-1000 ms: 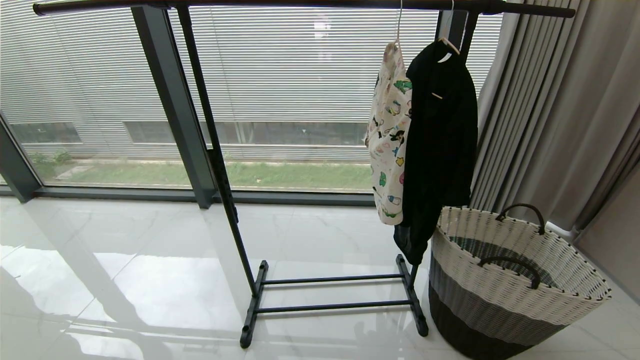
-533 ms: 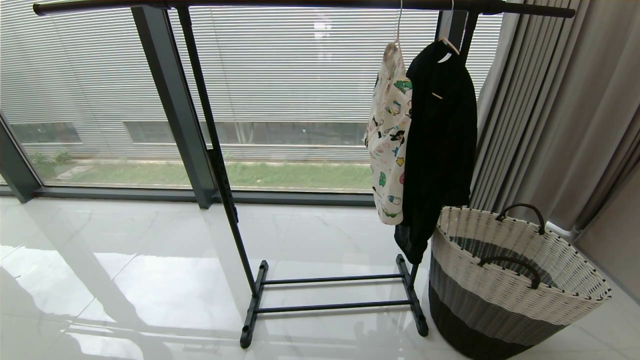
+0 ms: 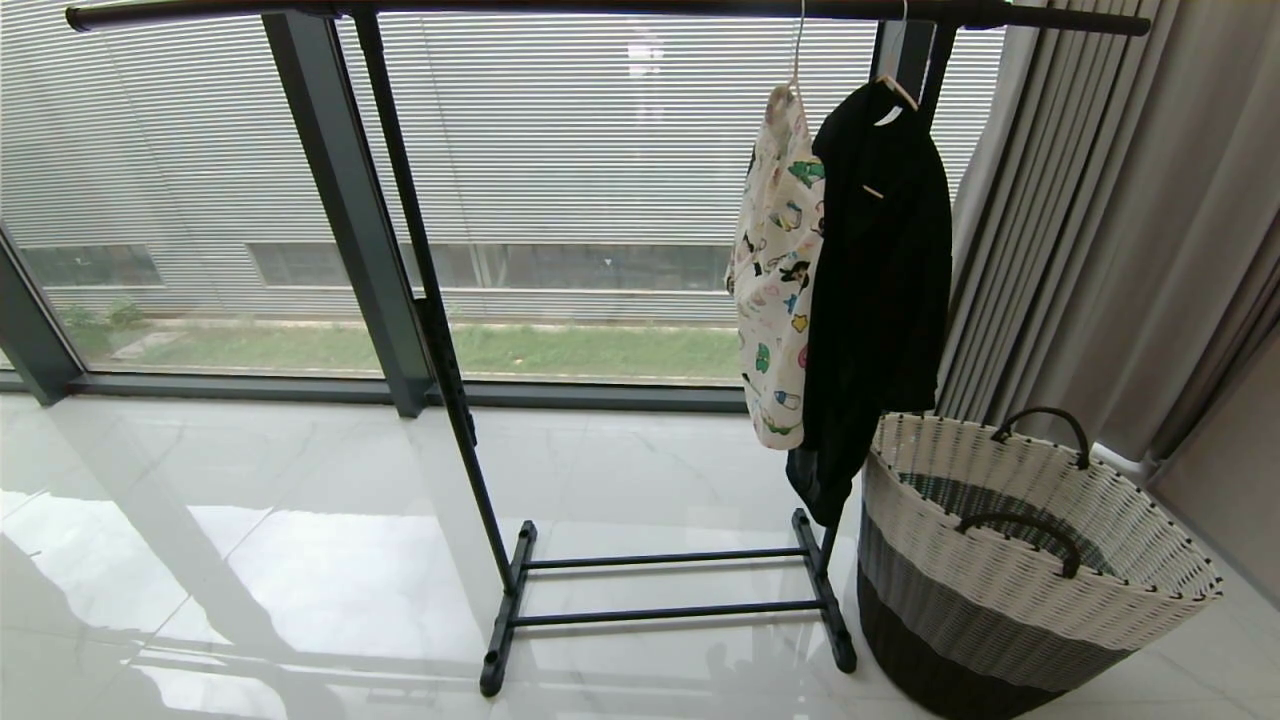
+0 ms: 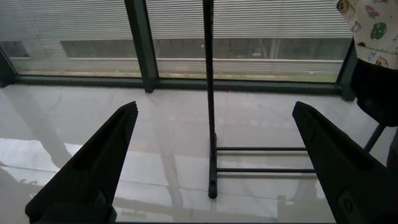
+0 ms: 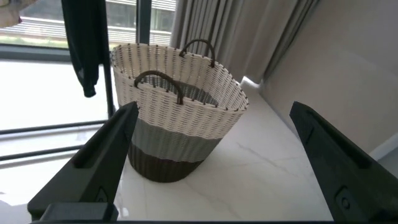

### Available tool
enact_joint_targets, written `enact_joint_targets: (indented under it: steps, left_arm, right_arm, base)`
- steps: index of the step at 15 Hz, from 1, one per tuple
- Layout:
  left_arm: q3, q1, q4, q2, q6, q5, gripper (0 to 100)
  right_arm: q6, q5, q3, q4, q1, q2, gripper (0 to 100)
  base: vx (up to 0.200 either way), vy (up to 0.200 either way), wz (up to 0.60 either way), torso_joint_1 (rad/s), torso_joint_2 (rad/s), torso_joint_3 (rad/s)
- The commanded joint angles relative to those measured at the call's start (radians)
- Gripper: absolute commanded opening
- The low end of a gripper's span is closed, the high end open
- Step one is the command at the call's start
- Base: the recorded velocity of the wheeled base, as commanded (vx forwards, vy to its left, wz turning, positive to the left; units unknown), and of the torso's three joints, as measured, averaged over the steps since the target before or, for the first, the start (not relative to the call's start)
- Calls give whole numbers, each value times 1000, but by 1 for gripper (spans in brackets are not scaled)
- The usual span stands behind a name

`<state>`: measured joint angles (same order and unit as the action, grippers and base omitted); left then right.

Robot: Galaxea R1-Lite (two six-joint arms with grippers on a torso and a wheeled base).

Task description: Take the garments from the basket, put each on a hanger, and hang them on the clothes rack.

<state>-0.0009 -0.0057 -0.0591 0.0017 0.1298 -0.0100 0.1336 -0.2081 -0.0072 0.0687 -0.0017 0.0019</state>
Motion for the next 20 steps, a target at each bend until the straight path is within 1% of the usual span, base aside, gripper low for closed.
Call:
enact_joint_targets:
  steps: [1, 2, 3, 4, 5, 6, 7, 8, 9, 10, 11, 12, 13, 14, 15, 17, 18, 19, 20]
  left_arm:
    - [1, 0, 2, -2, -44, -18, 100]
    - [1, 0, 2, -2, -122, -8, 100]
    - [1, 0, 1, -2, -248, 56, 100]
    - [1, 0, 2, -2, -229, 111, 100]
    - [1, 1, 41, -2, -197, 117, 100]
    - [-4, 1, 74, 9, -193, 117, 100]
    - [-4, 0, 73, 47, -199, 119, 100]
    - [-4, -2, 73, 55, -199, 119, 100]
    - [-4, -8, 73, 38, -200, 117, 100]
    - [-4, -2, 71, -2, -200, 117, 100]
    - [-4, -2, 73, -2, -203, 116, 100]
    - [-2, -2, 71, -2, -203, 116, 100]
    - [-4, -2, 71, -2, -220, 117, 100]
    - [-4, -2, 71, -2, -228, 117, 100]
    - [-4, -2, 71, -2, -228, 117, 100]
    - [-4, -2, 71, -2, -228, 117, 100]
    - [-4, -2, 71, -2, -228, 117, 100]
    - [-4, -2, 71, -2, -228, 117, 100]
    - [-4, -2, 71, -2, -228, 117, 100]
  right_arm:
    - [-3, 29, 4, 2, 0, 0, 100]
    - [-3, 78, 4, -1, 0, -2, 100]
    - [1, 154, 3, -23, 0, 0, 100]
    - [-6, 202, 1, -38, 0, -2, 100]
    - [-26, 237, -2, -44, -1, -2, 100]
    - [-63, 271, -2, -47, 0, -2, 100]
    - [-66, 269, -2, -47, 0, -2, 100]
    - [-62, 265, -2, -47, 0, -2, 100]
    - [-60, 240, -2, -47, 0, -2, 100]
    - [-63, 199, -2, -46, 0, 0, 100]
    - [-77, 170, -2, -46, 0, -2, 100]
    - [-98, 170, -2, -46, 0, 0, 100]
    - [-146, 191, -2, -46, 0, -2, 100]
    - [-155, 191, 0, -41, 0, -2, 100]
    - [-144, 191, 1, -41, 0, -2, 100]
    - [-20, 202, 1, -41, 0, 0, 100]
    - [-9, 268, -2, -47, 2, 0, 100]
    - [-29, 338, -5, -58, 2, -2, 100]
    - [-85, 338, -8, -70, 2, -2, 100]
  base:
    - [0, 0, 0, 0, 0, 0]
    - [0, 0, 0, 0, 0, 0]
    - [0, 0, 0, 0, 0, 0]
    - [0, 0, 0, 0, 0, 0]
    - [0, 0, 0, 0, 0, 0]
    - [0, 0, 0, 0, 0, 0]
    - [0, 0, 0, 0, 0, 0]
    - [0, 0, 0, 0, 0, 0]
    - [0, 0, 0, 0, 0, 0]
    - [0, 0, 0, 0, 0, 0]
    - [0, 0, 0, 0, 0, 0]
    - [0, 0, 0, 0, 0, 0]
    - [0, 0, 0, 0, 0, 0]
    - [0, 0, 0, 0, 0, 0]
    - [0, 0, 0, 0, 0, 0]
    - [0, 0, 0, 0, 0, 0]
    - [0, 0, 0, 0, 0, 0]
    - [0, 0, 0, 0, 0, 0]
    - [0, 0, 0, 0, 0, 0]
